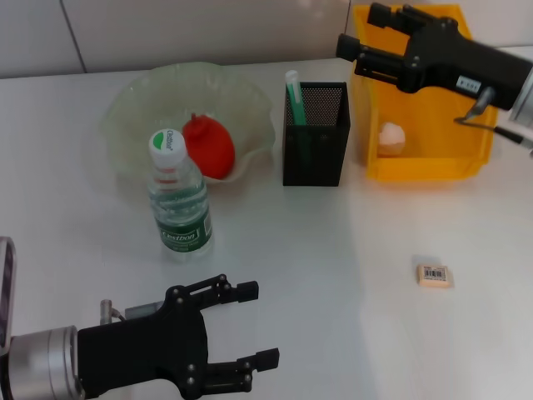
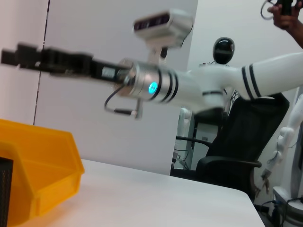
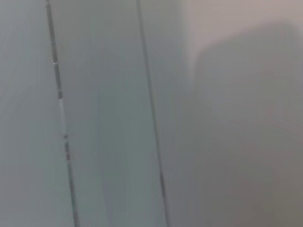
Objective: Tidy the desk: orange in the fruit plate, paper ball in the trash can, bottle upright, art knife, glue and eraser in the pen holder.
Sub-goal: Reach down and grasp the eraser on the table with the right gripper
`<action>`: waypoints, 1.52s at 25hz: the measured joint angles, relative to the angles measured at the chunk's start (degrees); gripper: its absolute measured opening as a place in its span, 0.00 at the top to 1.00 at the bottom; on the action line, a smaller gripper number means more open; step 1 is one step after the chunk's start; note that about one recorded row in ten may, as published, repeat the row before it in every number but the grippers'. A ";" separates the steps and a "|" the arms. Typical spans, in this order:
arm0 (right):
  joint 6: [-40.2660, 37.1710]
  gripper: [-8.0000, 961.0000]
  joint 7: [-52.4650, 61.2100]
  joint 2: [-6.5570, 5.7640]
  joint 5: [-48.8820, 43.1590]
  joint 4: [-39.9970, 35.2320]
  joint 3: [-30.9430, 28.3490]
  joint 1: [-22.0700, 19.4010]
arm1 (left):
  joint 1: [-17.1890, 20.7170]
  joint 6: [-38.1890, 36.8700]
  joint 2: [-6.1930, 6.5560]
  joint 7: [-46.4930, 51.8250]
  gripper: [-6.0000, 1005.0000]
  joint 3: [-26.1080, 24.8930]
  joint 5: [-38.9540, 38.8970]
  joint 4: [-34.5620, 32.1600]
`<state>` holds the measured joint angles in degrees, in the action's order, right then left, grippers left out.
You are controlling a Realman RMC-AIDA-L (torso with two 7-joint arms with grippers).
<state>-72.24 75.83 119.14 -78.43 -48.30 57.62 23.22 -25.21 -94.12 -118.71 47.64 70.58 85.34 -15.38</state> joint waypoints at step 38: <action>-30.26 0.22 47.17 0.18 -80.60 -33.36 20.15 9.29 | 0.66 -0.91 0.21 -0.86 0.19 -0.26 0.09 -0.18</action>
<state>-102.50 123.00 119.32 -159.03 -81.66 77.77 32.52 -24.55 -95.04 -118.50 46.78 70.32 85.43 -15.55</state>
